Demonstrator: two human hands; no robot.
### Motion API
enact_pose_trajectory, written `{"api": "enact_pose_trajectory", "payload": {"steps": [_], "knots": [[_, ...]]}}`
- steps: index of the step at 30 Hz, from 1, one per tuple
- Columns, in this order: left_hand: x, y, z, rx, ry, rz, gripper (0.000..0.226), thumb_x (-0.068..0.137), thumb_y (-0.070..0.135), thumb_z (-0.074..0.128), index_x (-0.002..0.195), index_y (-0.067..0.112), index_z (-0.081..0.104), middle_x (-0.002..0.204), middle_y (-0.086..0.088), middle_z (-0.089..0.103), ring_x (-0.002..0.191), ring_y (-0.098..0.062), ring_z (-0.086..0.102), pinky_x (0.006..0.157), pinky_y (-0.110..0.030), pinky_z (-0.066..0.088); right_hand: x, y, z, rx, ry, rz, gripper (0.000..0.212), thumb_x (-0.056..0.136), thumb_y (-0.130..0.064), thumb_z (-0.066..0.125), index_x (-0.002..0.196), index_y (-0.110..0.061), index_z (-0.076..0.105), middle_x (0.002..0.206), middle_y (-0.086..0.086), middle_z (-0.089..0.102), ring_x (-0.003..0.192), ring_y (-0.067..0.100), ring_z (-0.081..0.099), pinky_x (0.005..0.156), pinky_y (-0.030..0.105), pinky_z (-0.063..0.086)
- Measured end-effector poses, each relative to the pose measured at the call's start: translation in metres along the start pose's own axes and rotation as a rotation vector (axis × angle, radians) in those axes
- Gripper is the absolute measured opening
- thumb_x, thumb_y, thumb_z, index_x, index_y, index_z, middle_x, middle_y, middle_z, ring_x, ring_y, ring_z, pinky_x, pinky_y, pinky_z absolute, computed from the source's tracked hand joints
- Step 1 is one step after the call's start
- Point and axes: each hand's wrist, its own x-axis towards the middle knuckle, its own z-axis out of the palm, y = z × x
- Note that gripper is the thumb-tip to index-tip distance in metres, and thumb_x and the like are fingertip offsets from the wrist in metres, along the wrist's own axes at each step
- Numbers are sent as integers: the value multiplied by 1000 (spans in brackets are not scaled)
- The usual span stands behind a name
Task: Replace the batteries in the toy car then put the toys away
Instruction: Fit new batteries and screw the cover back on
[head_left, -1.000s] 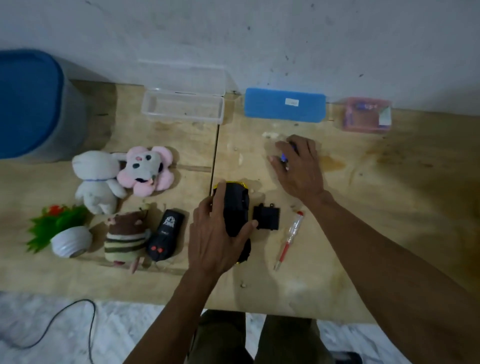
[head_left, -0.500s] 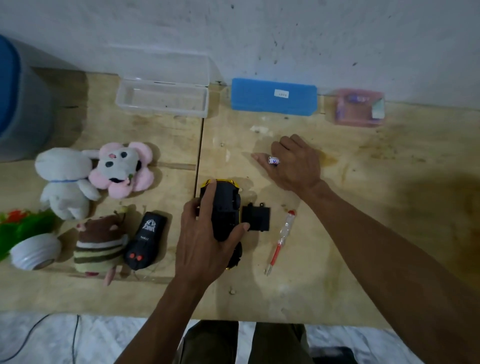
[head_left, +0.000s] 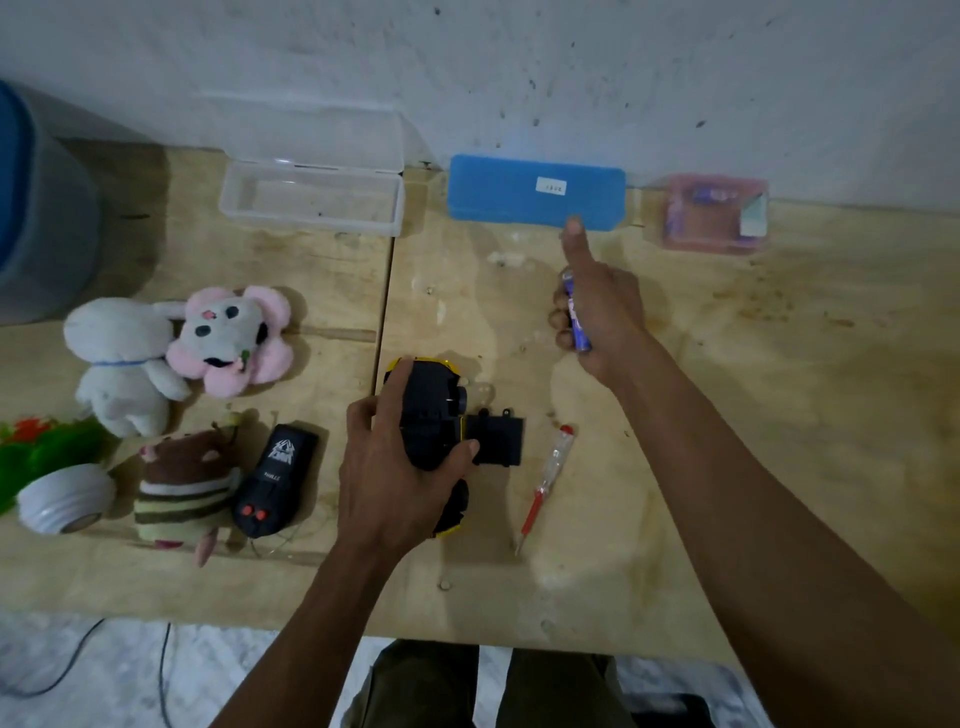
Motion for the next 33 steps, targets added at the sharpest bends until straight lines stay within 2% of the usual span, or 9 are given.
{"api": "enact_pose_trajectory", "payload": {"steps": [5, 9, 12, 16, 19, 21, 28, 30, 33], "knots": [[-2, 11, -12, -44, -8, -55, 101, 76, 38, 86, 157, 31, 26, 133, -10, 44, 99, -13, 44, 88, -28, 40, -30, -7, -15, 334, -259, 226, 49, 98, -60, 45, 83, -16, 61, 64, -1, 49, 42, 7, 42, 33, 16, 24], [-10, 24, -29, -74, -18, -42, 99, 76, 37, 86, 156, 28, 29, 137, -9, 46, 105, -11, 43, 90, -28, 39, -62, -18, -23, 396, -326, 214, 39, 104, -42, 46, 111, -9, 65, 70, 0, 53, 50, 8, 43, 33, 16, 27], [-14, 29, -44, -133, -24, -16, 100, 74, 40, 87, 155, 33, 29, 137, -4, 48, 111, -14, 50, 92, -31, 45, -90, -27, -29, 391, -365, 171, 27, 104, -22, 51, 118, -4, 64, 81, 4, 60, 57, 10, 48, 37, 17, 31], [-19, 48, -63, -271, -48, 14, 102, 68, 40, 91, 151, 44, 31, 137, 8, 51, 119, -12, 56, 100, -41, 52, -128, -39, -33, 353, -405, 99, 21, 101, -12, 55, 116, -3, 66, 83, 4, 56, 65, 10, 49, 42, 17, 35], [-23, 68, -79, -394, -70, 51, 100, 68, 24, 94, 148, 39, 37, 125, 23, 53, 106, 18, 55, 88, -19, 55, -155, -48, -29, 229, -375, 12, 22, 101, -13, 57, 116, -2, 67, 80, 4, 52, 65, 9, 48, 44, 17, 35], [-26, 77, -87, -466, -89, 71, 97, 68, 14, 93, 147, 34, 40, 124, 28, 52, 96, 27, 55, 73, -6, 53, -171, -55, -25, 120, -316, -69, 22, 100, -16, 58, 114, -3, 68, 83, 5, 58, 61, 9, 49, 44, 17, 36], [-34, 88, -108, -546, -134, 150, 100, 67, 6, 92, 148, 33, 40, 123, 28, 54, 95, 17, 63, 68, -10, 55, -210, -58, -4, -80, -267, -244, 16, 99, -21, 62, 96, -7, 67, 75, 9, 67, 57, 16, 48, 44, 24, 35], [-37, 87, -110, -544, -143, 166, 101, 67, 11, 94, 149, 34, 39, 128, 28, 55, 104, 12, 63, 77, -15, 57, -214, -52, 4, -126, -268, -232, 17, 98, -22, 64, 90, -6, 68, 62, 7, 61, 53, 20, 43, 44, 26, 34], [-42, 83, -114, -522, -125, 172, 102, 63, 35, 95, 148, 41, 39, 141, 18, 53, 121, -5, 61, 95, -37, 58, -220, -43, 17, -150, -247, -224, 24, 98, -23, 64, 90, 0, 65, 58, 8, 61, 46, 18, 43, 44, 28, 36]]}}
